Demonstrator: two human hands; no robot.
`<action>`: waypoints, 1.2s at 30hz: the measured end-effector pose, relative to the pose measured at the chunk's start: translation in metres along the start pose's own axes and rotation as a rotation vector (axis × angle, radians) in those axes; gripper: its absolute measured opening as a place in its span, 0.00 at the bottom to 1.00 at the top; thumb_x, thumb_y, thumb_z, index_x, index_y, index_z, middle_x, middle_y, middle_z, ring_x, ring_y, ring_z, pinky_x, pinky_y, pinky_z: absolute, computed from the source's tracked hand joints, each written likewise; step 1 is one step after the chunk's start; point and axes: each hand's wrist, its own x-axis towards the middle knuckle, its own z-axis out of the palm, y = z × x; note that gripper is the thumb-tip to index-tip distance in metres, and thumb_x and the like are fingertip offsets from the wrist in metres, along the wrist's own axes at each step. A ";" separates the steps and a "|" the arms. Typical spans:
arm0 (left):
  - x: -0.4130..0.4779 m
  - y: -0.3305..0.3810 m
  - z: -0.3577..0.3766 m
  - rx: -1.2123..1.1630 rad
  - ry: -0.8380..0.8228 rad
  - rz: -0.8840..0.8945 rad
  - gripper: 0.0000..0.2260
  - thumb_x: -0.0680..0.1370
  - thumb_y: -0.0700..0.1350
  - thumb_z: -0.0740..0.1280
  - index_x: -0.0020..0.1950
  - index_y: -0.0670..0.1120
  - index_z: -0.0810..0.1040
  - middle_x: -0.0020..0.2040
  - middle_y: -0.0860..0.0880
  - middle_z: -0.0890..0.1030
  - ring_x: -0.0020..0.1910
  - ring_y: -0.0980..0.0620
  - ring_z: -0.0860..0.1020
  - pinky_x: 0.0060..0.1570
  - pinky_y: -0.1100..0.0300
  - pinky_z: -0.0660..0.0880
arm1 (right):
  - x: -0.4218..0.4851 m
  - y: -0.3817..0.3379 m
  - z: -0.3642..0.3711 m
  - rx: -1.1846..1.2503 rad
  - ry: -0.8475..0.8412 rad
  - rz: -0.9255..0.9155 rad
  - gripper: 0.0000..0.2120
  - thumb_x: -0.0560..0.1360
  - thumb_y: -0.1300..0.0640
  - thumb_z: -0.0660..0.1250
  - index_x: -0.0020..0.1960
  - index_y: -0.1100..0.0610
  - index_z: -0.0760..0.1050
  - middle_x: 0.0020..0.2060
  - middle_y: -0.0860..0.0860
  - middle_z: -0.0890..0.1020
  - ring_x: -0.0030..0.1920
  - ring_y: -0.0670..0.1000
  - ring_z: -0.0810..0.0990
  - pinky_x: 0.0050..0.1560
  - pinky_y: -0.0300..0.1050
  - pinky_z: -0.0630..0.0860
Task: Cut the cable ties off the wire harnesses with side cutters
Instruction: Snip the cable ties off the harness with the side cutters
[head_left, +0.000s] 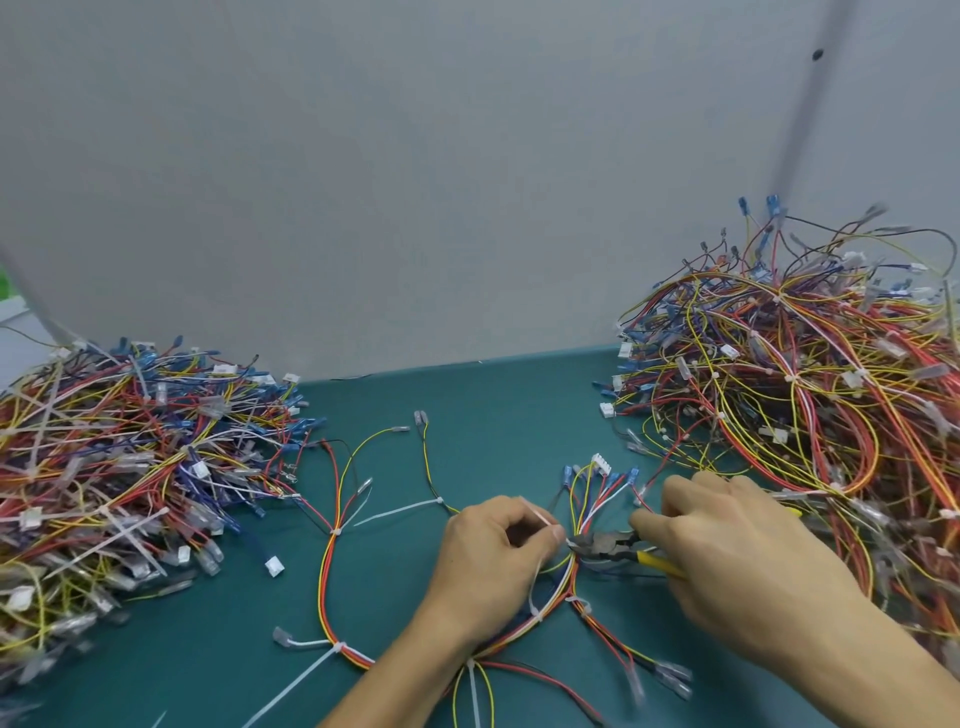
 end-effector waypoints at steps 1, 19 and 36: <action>0.000 0.000 0.000 0.002 0.000 -0.001 0.10 0.72 0.42 0.73 0.33 0.54 0.81 0.34 0.56 0.81 0.34 0.61 0.76 0.39 0.66 0.73 | 0.000 -0.002 -0.002 0.009 0.002 -0.012 0.09 0.76 0.51 0.58 0.55 0.50 0.71 0.49 0.50 0.72 0.53 0.56 0.72 0.50 0.49 0.66; -0.002 0.003 -0.001 0.009 0.013 -0.011 0.12 0.71 0.42 0.73 0.31 0.56 0.80 0.34 0.59 0.81 0.34 0.64 0.76 0.38 0.71 0.71 | 0.000 -0.001 0.006 0.034 -0.059 0.013 0.07 0.76 0.57 0.56 0.53 0.50 0.68 0.43 0.47 0.66 0.53 0.54 0.75 0.38 0.47 0.62; 0.007 0.018 -0.032 -0.654 0.119 -0.202 0.08 0.69 0.40 0.63 0.30 0.42 0.77 0.32 0.43 0.78 0.28 0.49 0.76 0.25 0.61 0.71 | -0.005 0.017 -0.011 0.166 -0.047 0.002 0.09 0.77 0.45 0.56 0.56 0.44 0.69 0.45 0.44 0.69 0.54 0.48 0.75 0.40 0.43 0.67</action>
